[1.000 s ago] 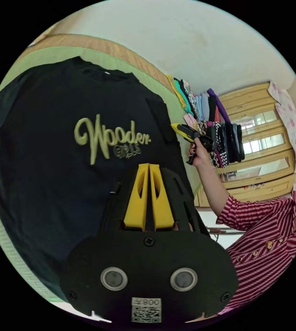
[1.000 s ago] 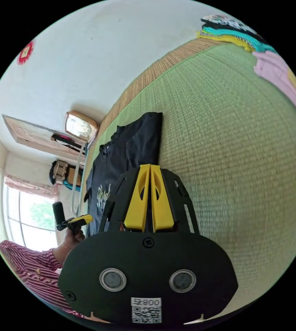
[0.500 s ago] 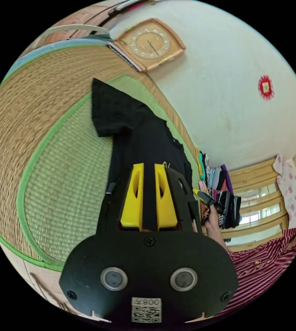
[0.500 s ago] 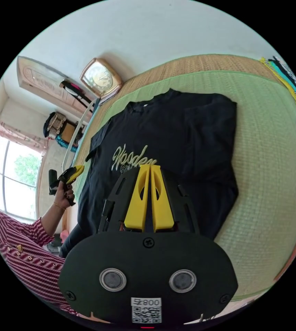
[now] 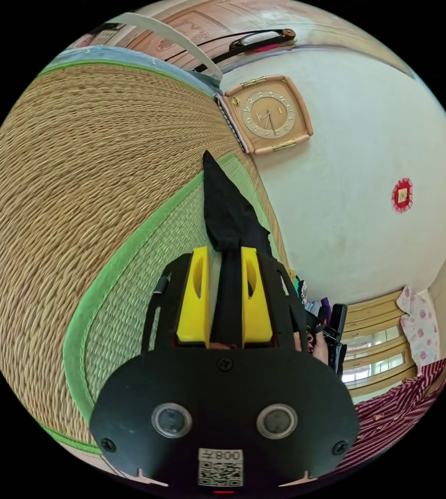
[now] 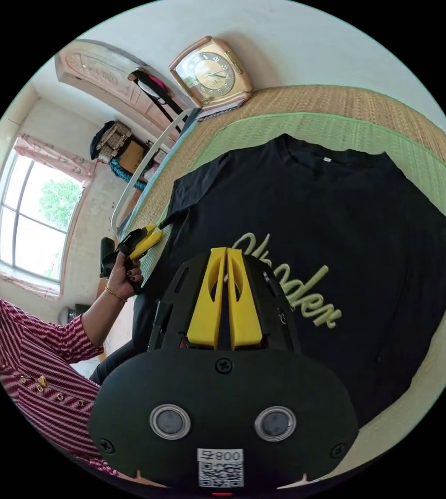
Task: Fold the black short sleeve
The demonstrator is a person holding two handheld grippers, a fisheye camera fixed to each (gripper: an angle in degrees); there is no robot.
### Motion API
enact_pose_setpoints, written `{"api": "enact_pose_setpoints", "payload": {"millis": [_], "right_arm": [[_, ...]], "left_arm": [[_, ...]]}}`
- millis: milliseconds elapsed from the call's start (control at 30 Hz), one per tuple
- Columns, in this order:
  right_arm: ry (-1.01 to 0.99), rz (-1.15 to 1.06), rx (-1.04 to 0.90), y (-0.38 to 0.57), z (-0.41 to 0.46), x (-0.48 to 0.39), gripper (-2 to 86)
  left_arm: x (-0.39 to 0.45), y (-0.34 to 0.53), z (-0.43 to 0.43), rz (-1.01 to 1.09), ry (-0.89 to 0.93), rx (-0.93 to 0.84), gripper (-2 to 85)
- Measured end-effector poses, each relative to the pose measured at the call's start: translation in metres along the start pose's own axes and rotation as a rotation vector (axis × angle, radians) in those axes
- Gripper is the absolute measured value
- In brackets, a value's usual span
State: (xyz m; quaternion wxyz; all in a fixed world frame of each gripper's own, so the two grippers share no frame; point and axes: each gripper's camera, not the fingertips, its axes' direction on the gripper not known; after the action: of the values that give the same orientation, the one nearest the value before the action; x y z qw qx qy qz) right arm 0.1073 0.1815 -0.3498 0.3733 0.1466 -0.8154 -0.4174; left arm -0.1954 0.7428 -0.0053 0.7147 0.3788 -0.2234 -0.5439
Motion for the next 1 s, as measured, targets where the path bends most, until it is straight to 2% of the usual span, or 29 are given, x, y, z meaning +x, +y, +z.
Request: {"api": "enact_pose_setpoints", "payload": {"millis": [333, 467, 733, 933, 1000], "right_arm": [[-0.028, -0.174, -0.054, -0.137, 0.016, -0.113, 6.3], [-0.014, -0.255, -0.085, -0.193, 0.033, -0.168, 8.2], [0.113, -0.423, -0.214, -0.301, 0.118, -0.293, 10.1], [0.258, -0.44, -0.309, -0.325, 0.168, -0.34, 11.1], [0.309, -0.437, -0.279, -0.325, 0.169, -0.348, 10.2]], "left_arm": [[-0.062, 0.004, 0.039, 0.004, 0.045, 0.08, 9.6], [-0.078, 0.002, 0.056, 0.033, 0.03, 0.06, 8.5], [-0.103, 0.001, 0.08, 0.067, 0.016, 0.041, 6.7], [-0.115, -0.002, 0.093, 0.087, 0.031, 0.018, 6.4], [-0.117, -0.004, 0.095, 0.092, 0.031, 0.013, 6.3]]}}
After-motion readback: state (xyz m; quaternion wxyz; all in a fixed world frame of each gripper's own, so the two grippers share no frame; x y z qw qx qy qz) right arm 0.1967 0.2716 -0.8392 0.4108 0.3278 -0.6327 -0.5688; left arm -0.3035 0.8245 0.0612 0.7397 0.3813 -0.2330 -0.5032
